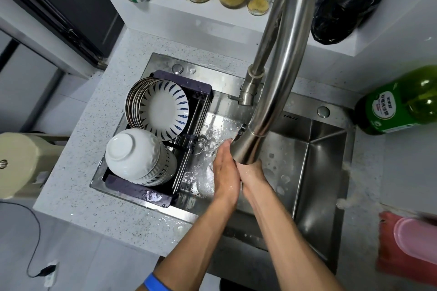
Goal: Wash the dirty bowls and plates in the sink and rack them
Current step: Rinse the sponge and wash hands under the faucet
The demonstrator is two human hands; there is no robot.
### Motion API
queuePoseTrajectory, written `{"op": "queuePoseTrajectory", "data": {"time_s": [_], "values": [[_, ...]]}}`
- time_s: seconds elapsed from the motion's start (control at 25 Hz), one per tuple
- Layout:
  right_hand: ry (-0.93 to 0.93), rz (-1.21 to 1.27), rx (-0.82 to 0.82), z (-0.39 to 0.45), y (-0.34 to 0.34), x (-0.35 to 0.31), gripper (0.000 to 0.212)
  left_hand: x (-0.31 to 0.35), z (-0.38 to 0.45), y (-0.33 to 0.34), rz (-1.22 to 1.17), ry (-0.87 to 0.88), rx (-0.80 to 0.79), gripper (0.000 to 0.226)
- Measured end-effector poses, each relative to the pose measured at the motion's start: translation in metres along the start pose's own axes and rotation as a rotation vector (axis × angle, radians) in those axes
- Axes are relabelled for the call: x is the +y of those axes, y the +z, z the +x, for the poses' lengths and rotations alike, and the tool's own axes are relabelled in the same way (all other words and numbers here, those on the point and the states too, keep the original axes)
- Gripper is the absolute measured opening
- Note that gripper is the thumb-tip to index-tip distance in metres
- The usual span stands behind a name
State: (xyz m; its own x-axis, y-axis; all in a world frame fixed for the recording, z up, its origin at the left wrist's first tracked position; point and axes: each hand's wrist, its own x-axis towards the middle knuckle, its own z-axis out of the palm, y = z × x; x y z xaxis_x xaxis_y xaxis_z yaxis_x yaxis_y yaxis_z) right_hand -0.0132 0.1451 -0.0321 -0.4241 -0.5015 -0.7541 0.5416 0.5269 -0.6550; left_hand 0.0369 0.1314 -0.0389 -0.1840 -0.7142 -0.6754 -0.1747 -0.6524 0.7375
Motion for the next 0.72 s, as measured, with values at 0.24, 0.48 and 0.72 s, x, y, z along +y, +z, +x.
{"op": "queuePoseTrajectory", "data": {"time_s": [0.24, 0.48, 0.72], "values": [[0.092, 0.201, 0.023, -0.013, -0.003, 0.000, 0.019, 0.015, 0.007, -0.010, -0.007, 0.033, -0.009, 0.031], [0.024, 0.054, 0.020, -0.023, 0.004, -0.005, 0.014, 0.002, 0.033, -0.019, 0.475, 0.151, -0.063, 0.031], [0.007, 0.352, 0.041, -0.027, -0.003, -0.016, 0.012, 0.020, 0.013, -0.005, 0.034, -0.001, -0.051, 0.036]]}}
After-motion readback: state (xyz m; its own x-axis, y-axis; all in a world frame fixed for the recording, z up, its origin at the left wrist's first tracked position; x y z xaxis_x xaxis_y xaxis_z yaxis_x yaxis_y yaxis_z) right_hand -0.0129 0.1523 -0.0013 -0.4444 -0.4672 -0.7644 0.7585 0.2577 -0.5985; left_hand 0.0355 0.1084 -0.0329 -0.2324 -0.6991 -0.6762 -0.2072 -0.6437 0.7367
